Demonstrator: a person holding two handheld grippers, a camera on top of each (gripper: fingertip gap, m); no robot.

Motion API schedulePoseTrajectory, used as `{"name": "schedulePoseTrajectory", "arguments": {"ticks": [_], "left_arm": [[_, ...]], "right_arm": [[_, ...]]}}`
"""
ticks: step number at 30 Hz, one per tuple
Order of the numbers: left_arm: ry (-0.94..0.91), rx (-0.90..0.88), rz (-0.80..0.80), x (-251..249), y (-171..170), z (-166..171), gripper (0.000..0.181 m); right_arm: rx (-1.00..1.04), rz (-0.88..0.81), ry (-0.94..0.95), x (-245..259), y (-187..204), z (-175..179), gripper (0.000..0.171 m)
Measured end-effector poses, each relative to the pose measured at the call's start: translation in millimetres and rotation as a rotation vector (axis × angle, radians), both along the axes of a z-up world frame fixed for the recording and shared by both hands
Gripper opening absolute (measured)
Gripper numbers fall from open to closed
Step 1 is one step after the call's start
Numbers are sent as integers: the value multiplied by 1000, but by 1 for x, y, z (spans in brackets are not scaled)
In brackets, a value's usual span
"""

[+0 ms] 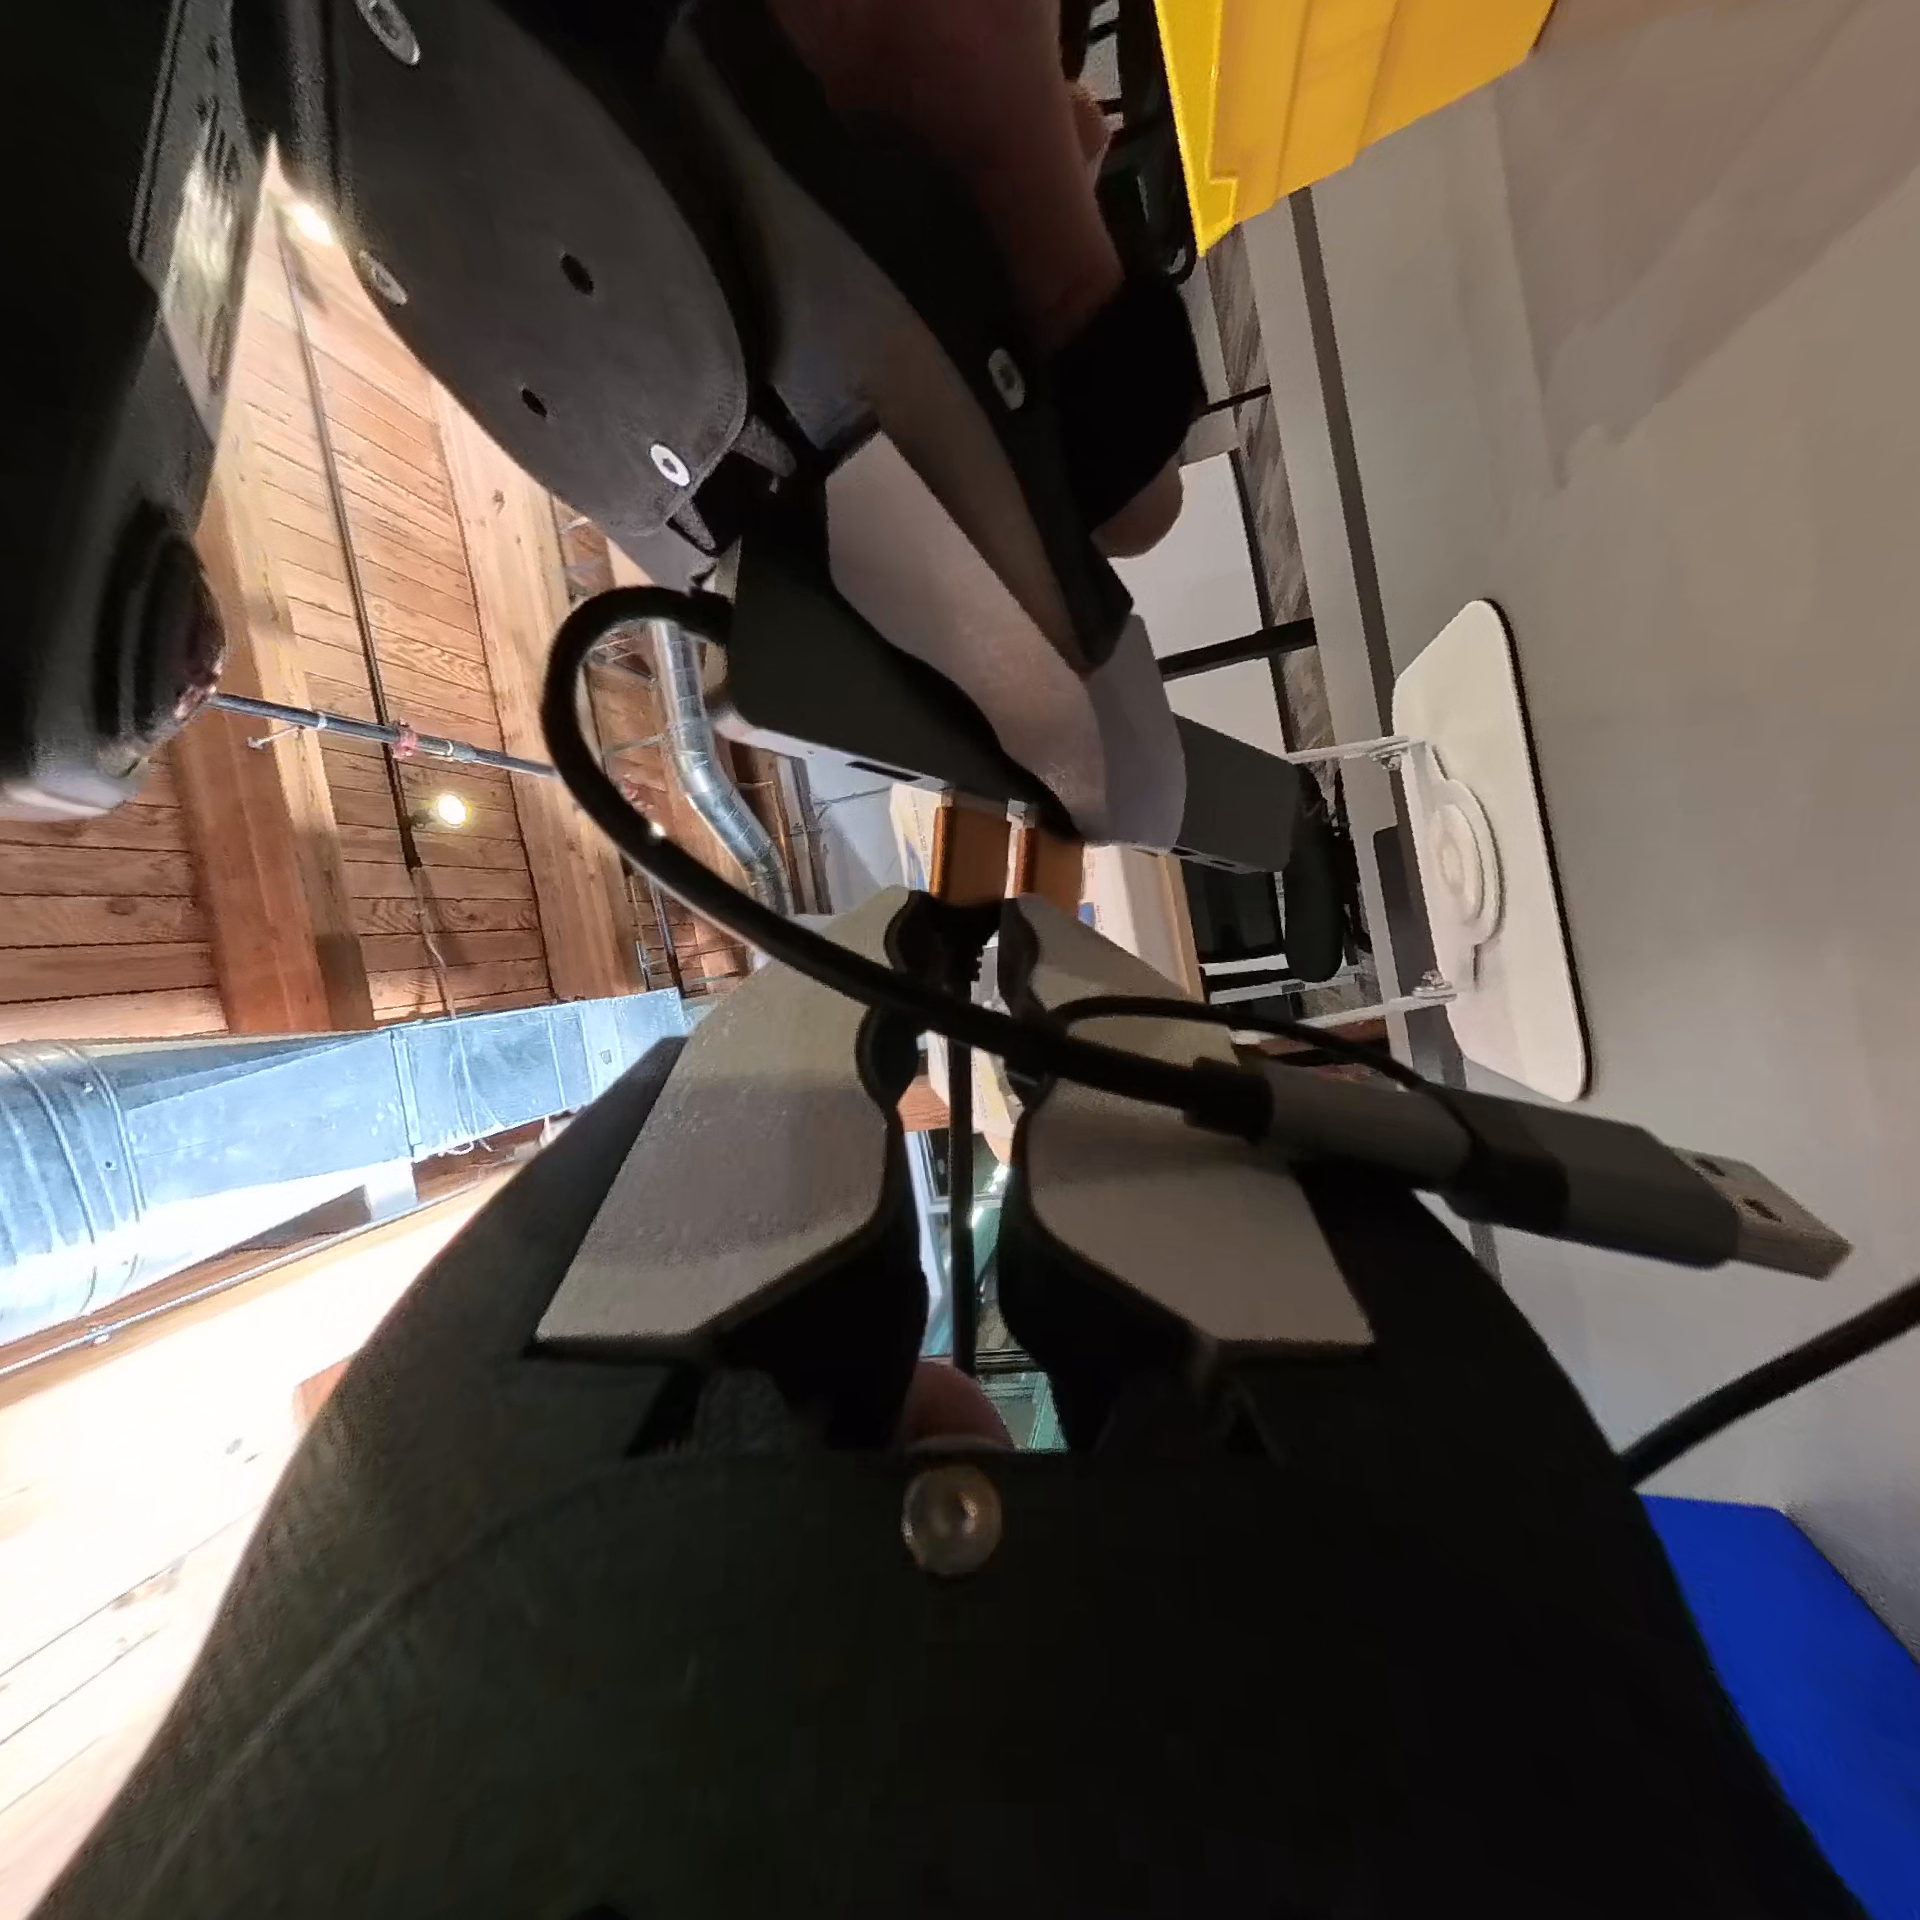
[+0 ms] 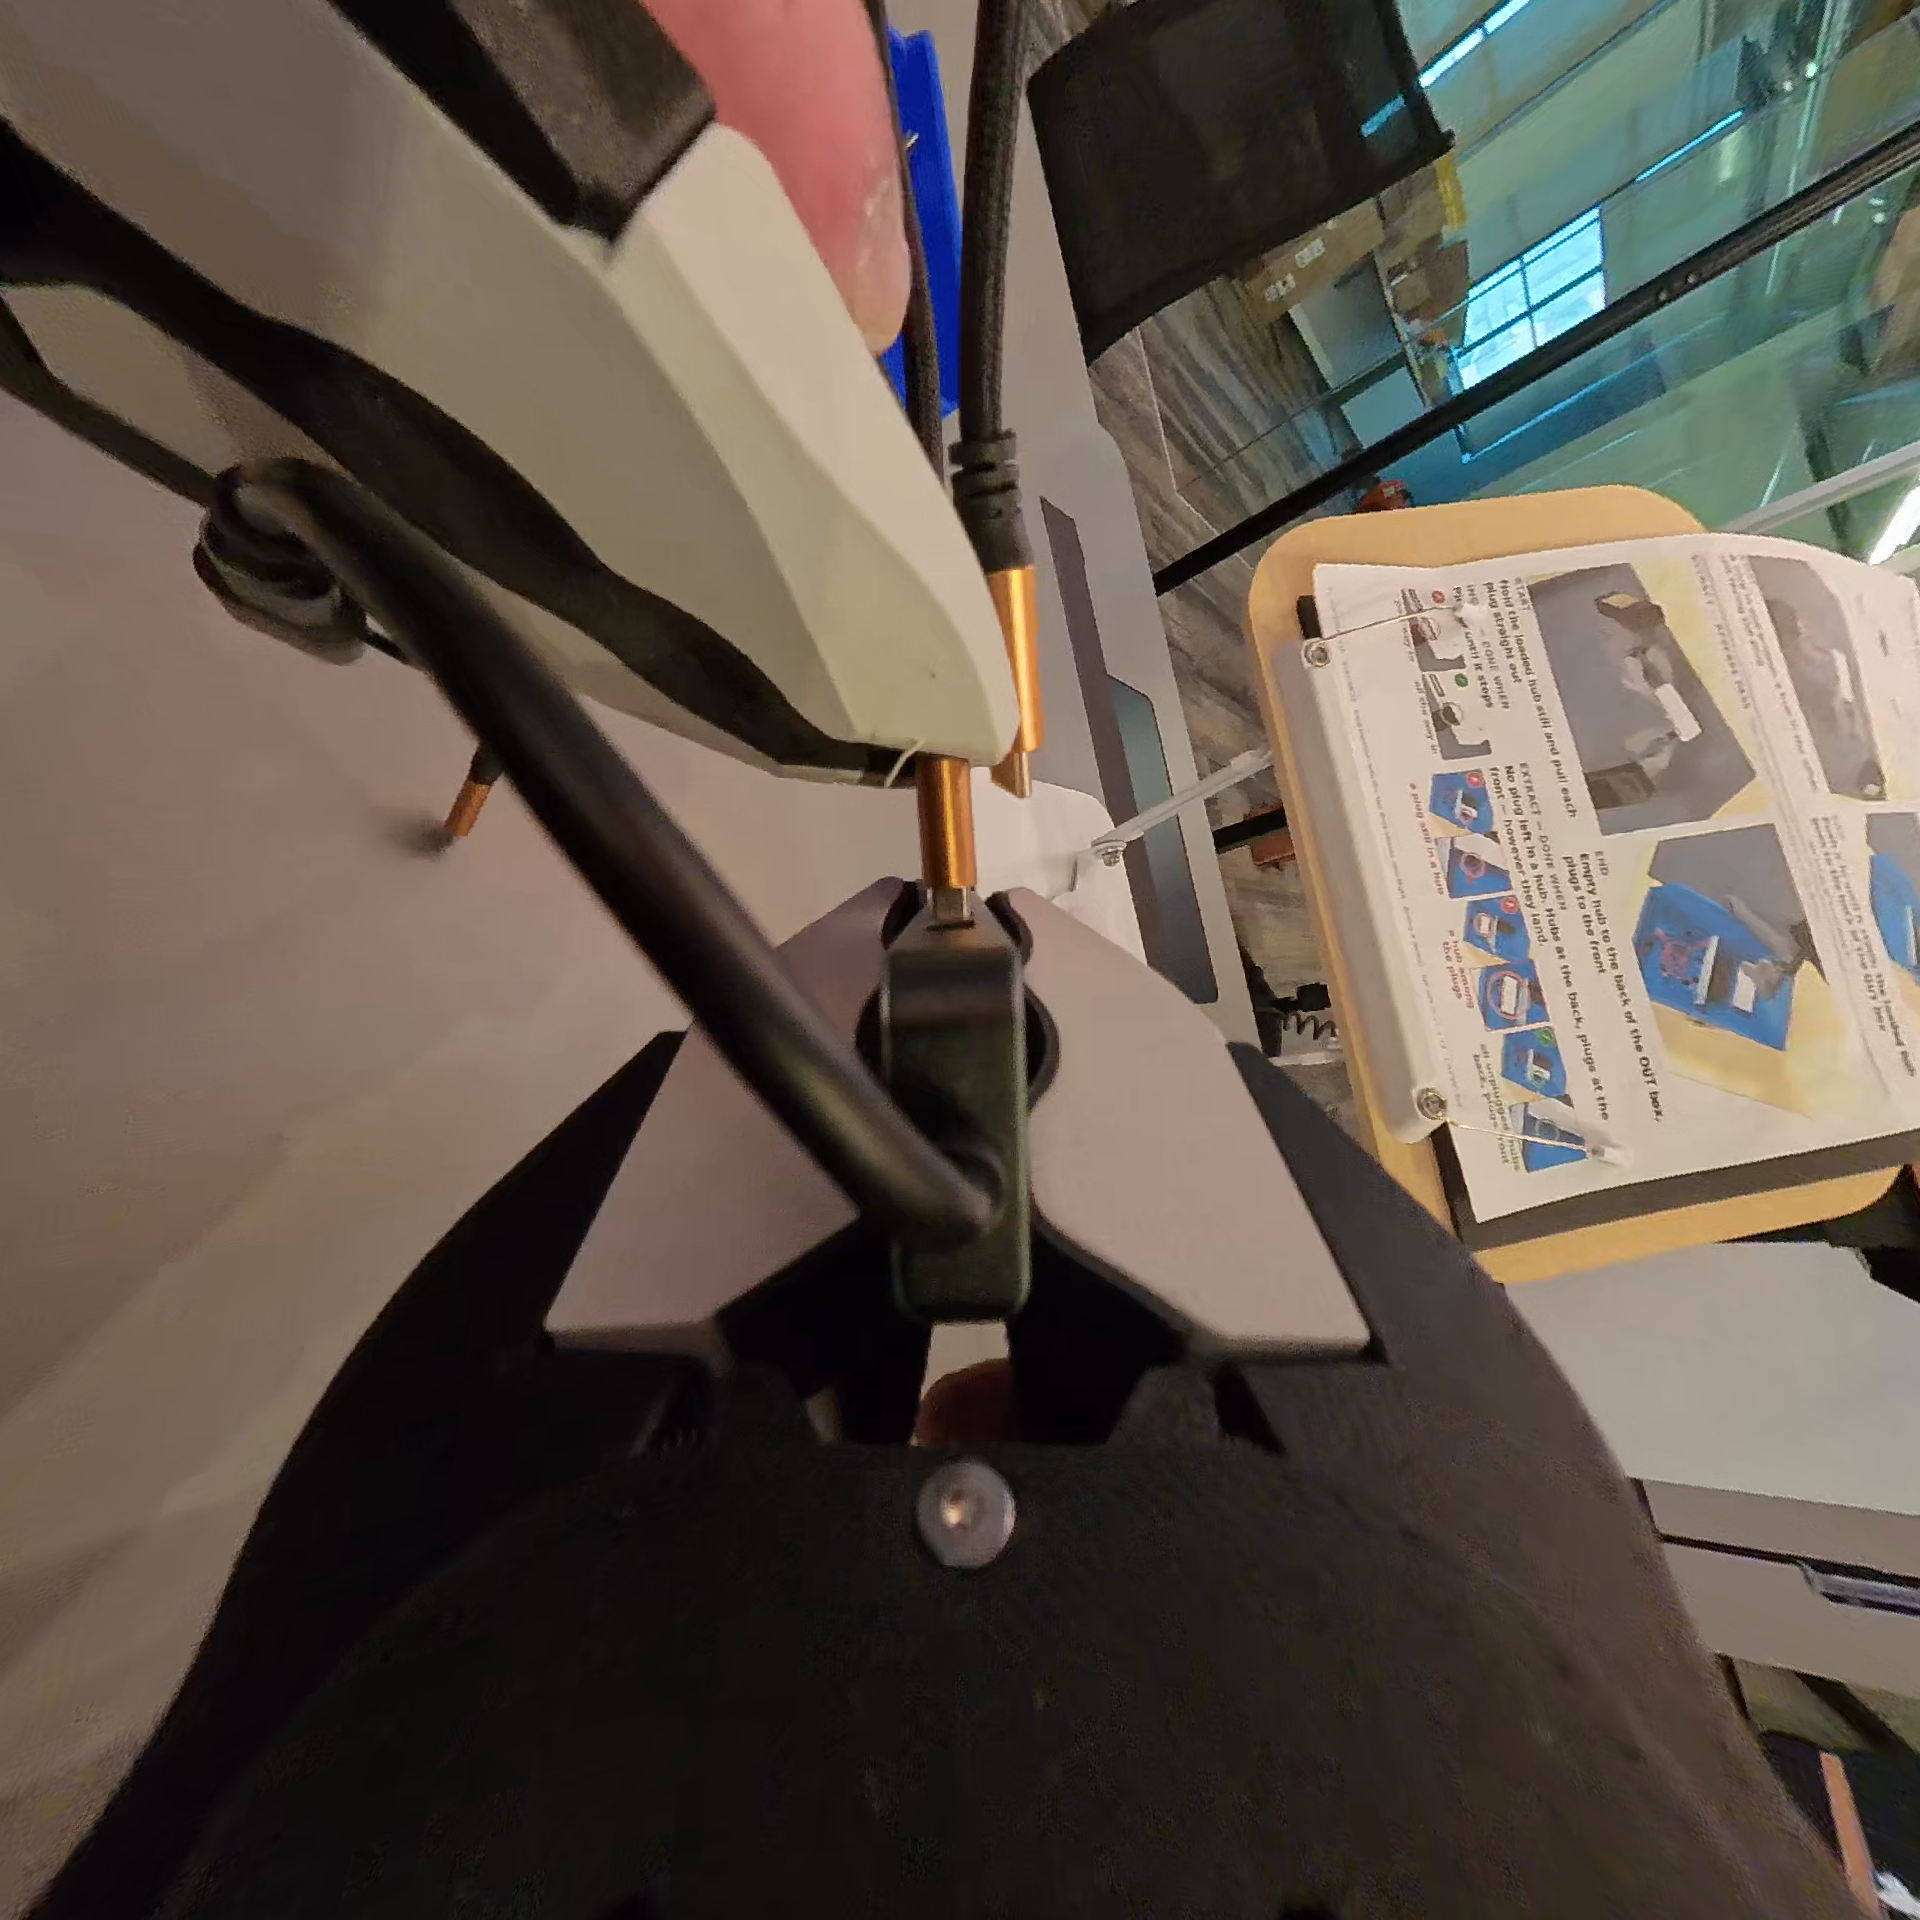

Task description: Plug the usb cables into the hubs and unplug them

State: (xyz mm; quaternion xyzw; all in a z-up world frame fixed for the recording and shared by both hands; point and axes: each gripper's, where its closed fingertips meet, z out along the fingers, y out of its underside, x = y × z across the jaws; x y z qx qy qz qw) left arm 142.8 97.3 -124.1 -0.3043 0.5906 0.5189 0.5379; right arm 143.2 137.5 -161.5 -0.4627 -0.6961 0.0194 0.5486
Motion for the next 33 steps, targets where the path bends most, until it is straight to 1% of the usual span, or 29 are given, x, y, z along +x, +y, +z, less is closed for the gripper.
{"name": "schedulePoseTrajectory", "arguments": {"ticks": [4, 13, 17, 19, 24, 31, 33], "left_arm": [[-45, 14, 10, 1, 1, 7, 11], [-63, -27, 18, -2, 1, -13, 10], [-104, -30, 37, -2, 2, -10, 10], [-121, -21, 22, -1, 2, -7, 9], [-140, -53, 37, 2, 4, -10, 8], [-159, -82, 14, 9, 4, -11, 10], [-183, -115, 50, 3, 4, -9, 12]], "right_arm": [[28, -20, 1, 0, 0, 6, 11], [268, -62, -132, 0, 6, 1, 12], [325, -76, -139, -1, 6, 5, 11], [340, -81, -135, -1, 6, 9, 11], [362, -97, -151, -2, 6, 7, 11], [363, -53, -138, -4, 3, 8, 12], [370, -64, -131, -3, 6, 9, 12]]}}
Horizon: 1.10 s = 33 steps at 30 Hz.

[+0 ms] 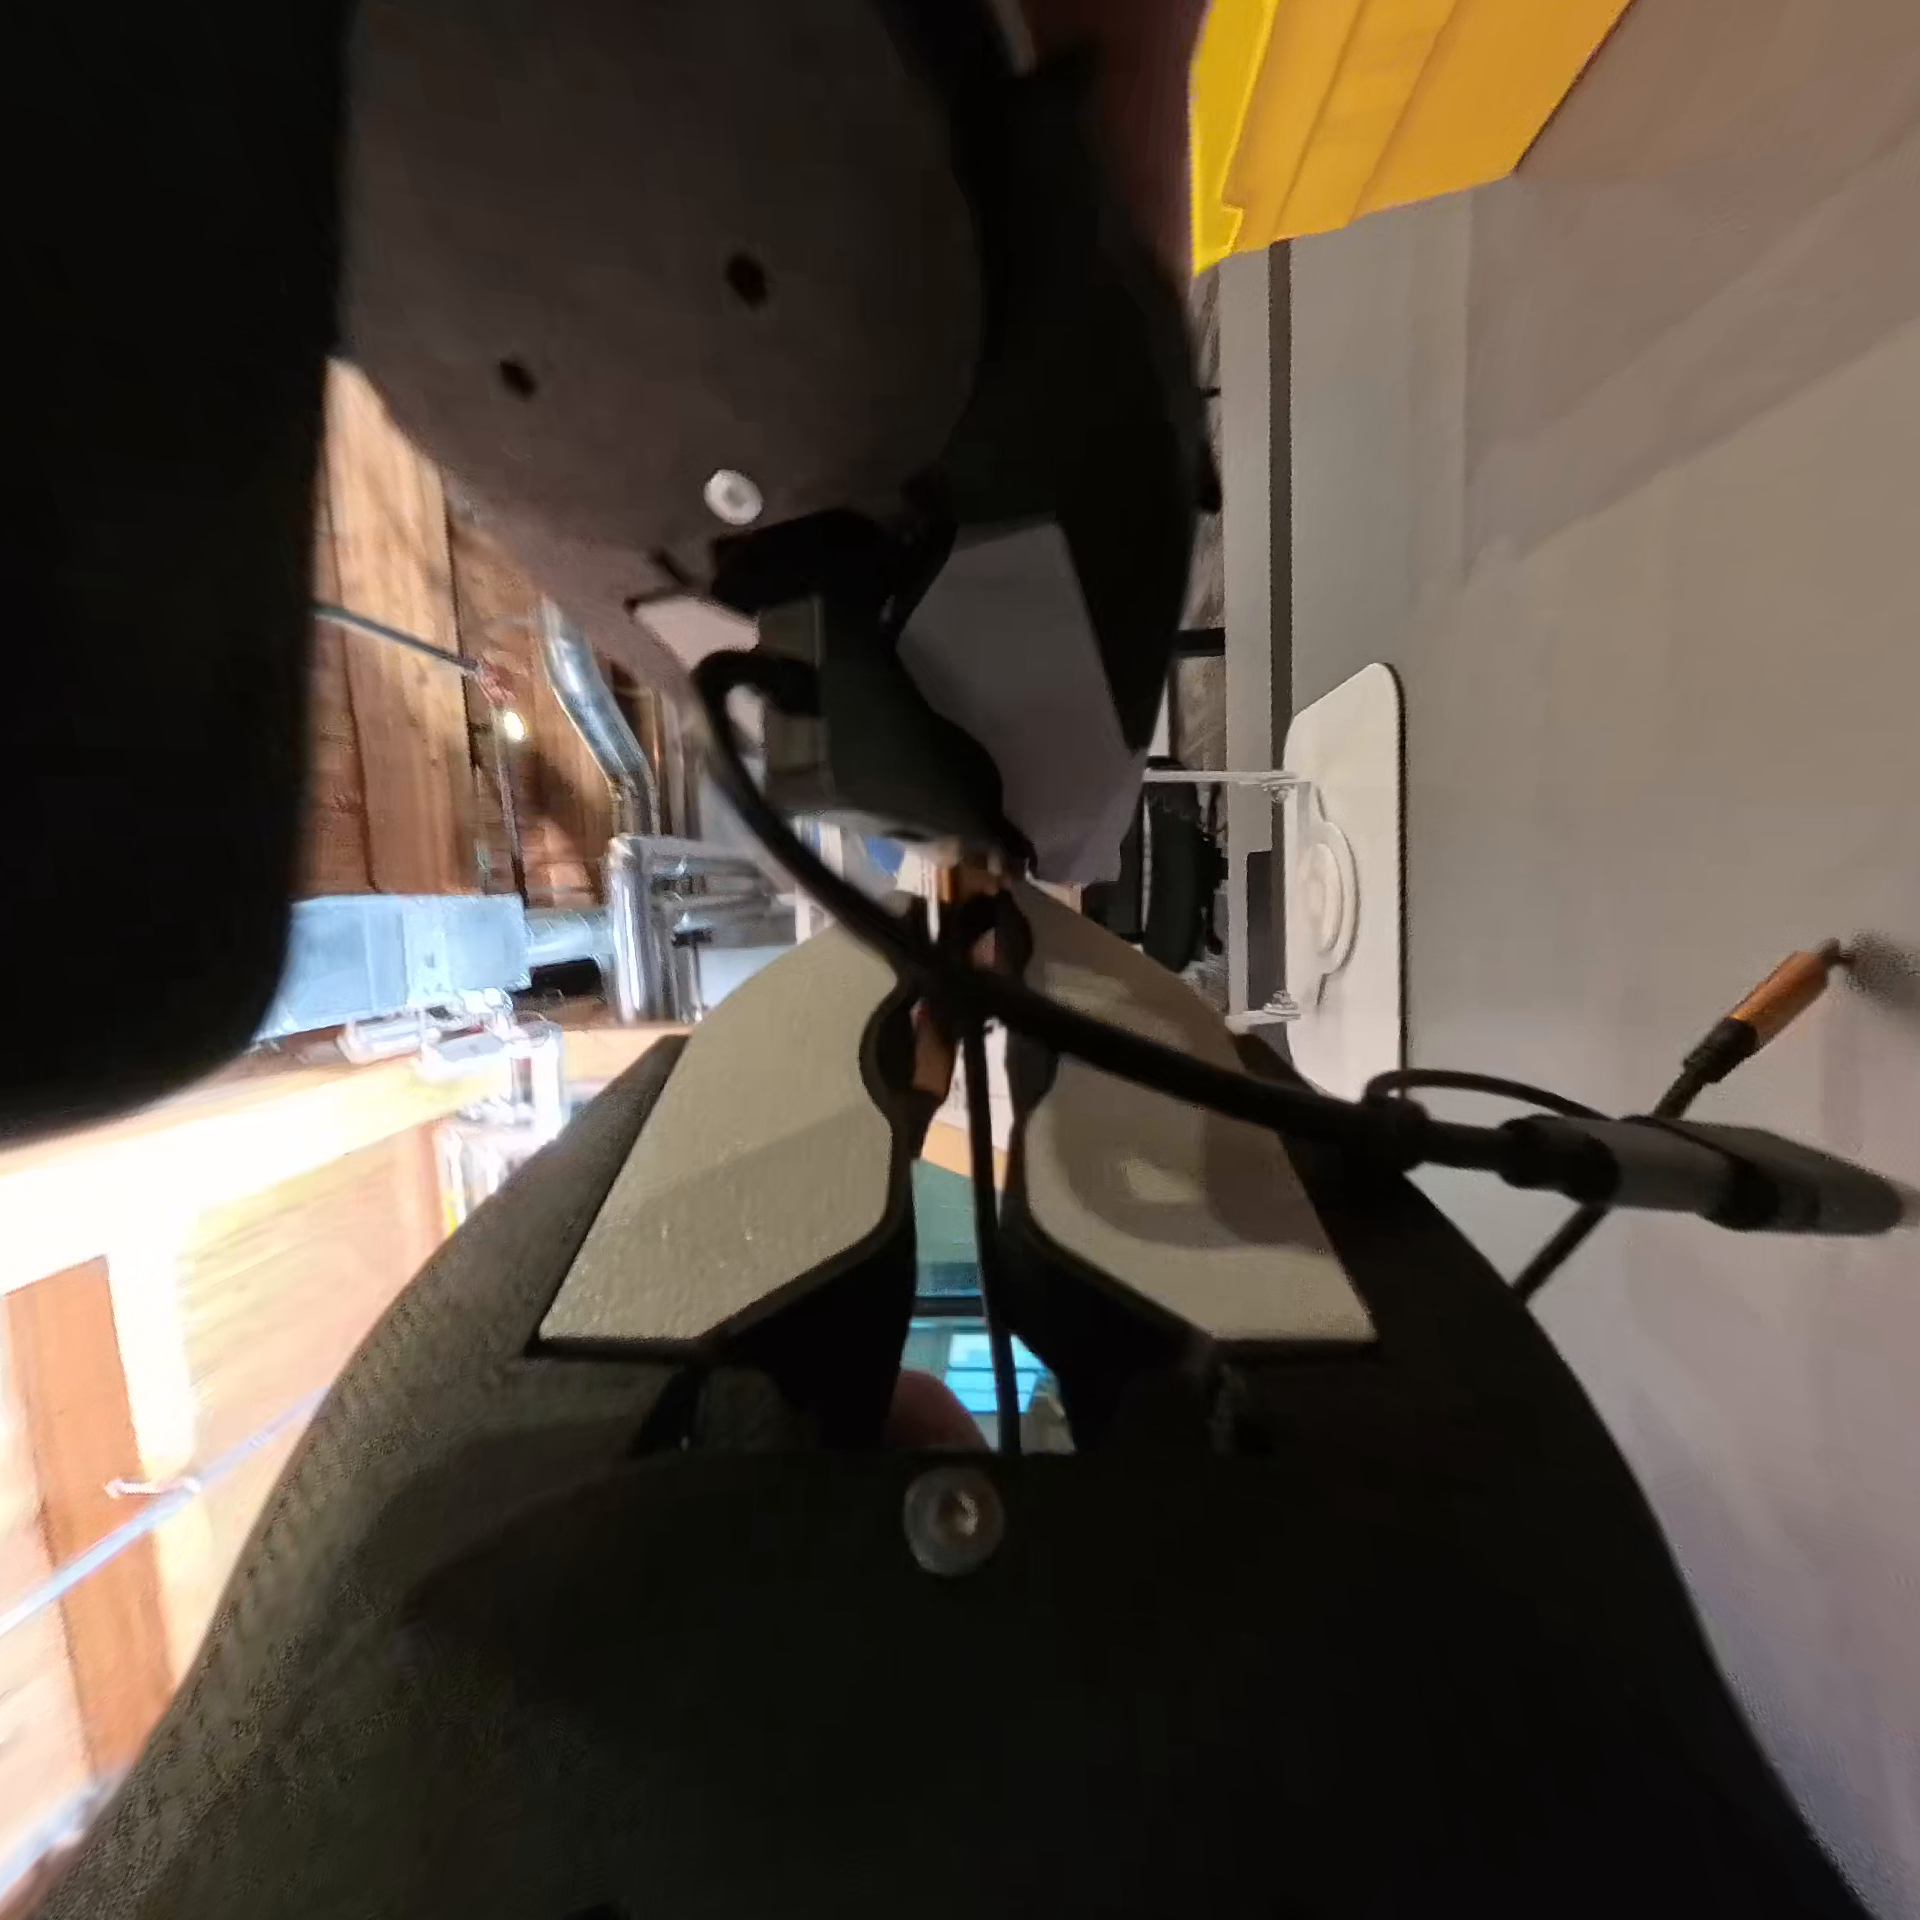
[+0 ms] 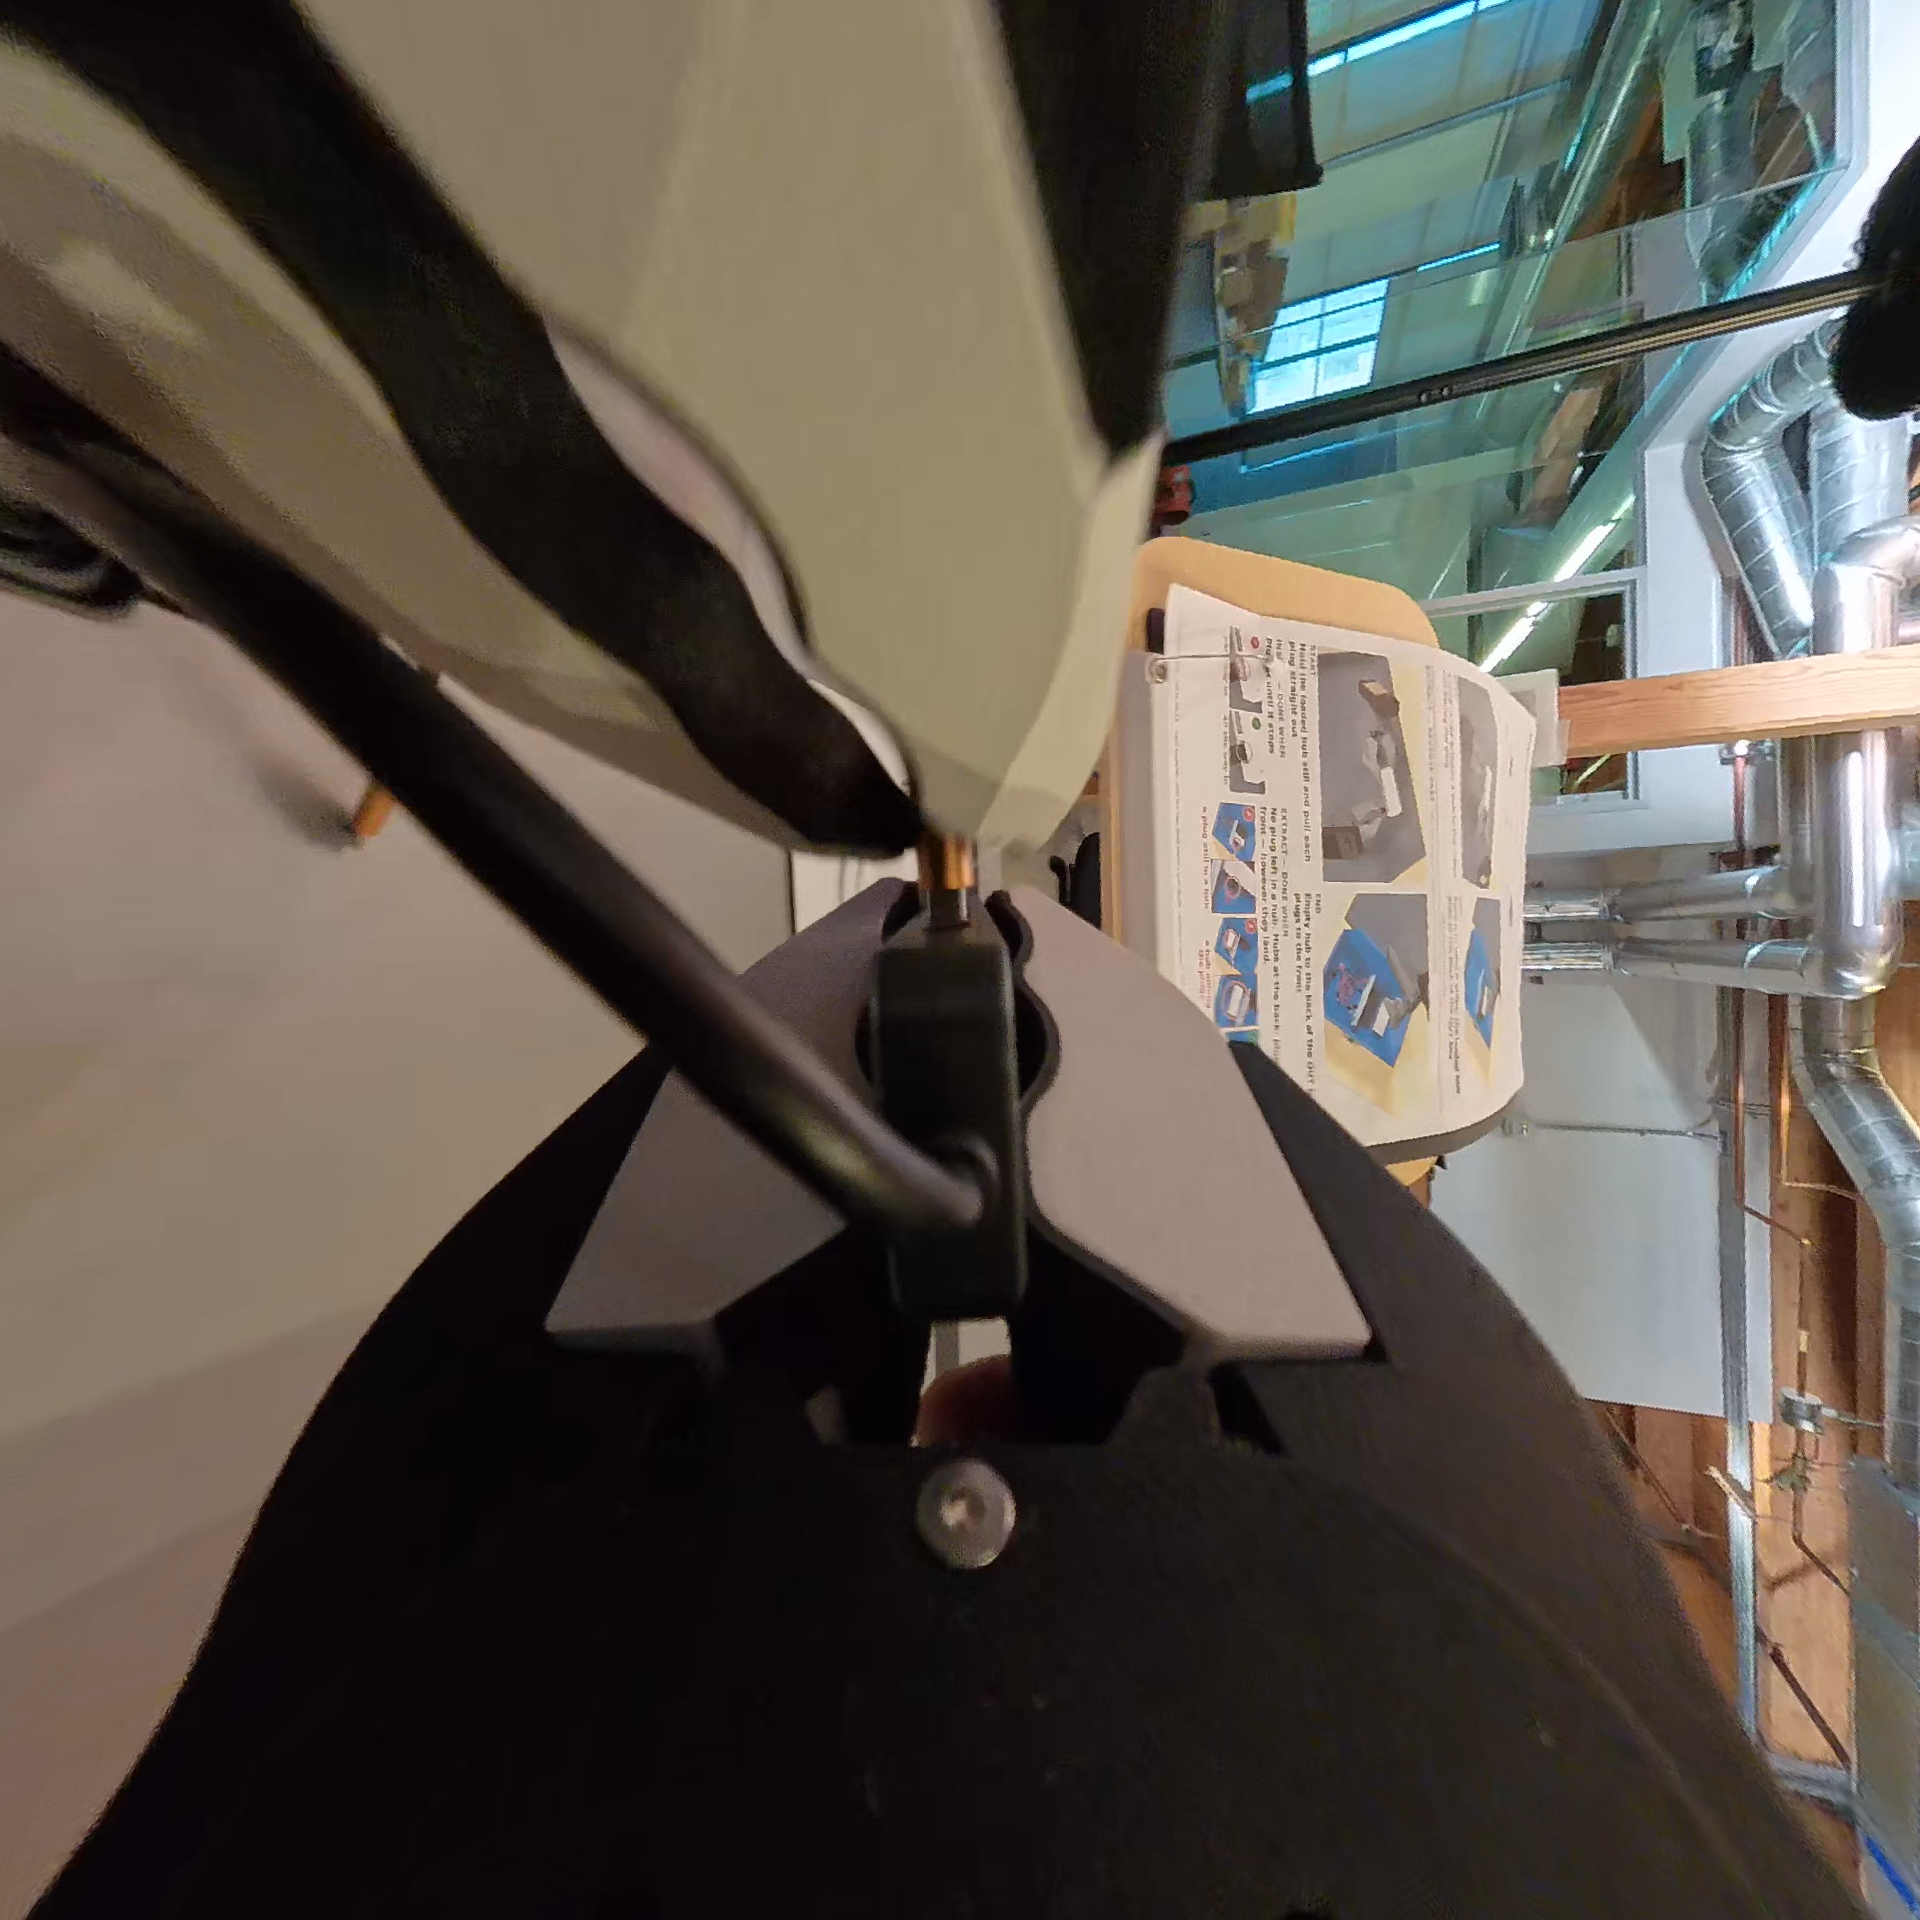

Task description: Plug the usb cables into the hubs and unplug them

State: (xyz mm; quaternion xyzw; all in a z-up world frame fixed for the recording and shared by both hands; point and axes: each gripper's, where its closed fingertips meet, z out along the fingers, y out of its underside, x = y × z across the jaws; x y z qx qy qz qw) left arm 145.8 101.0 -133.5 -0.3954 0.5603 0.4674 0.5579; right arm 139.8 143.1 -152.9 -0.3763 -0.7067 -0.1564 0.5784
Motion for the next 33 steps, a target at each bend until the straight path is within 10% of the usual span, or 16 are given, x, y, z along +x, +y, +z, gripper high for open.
{"name": "schedulePoseTrajectory", "arguments": {"ticks": [7, 16, 33], "left_arm": [[-370, -211, -71, -14, -36, 37, 16], [-870, -959, -119, -43, -31, 25, 37], [-738, -1048, -101, -16, -24, -25, 3]], "right_arm": [[60, -31, 8, 17, 17, 4, 12], [139, 50, 21, 5, -2, 11, 12], [152, 103, -37, -5, -17, 3, 12]]}}
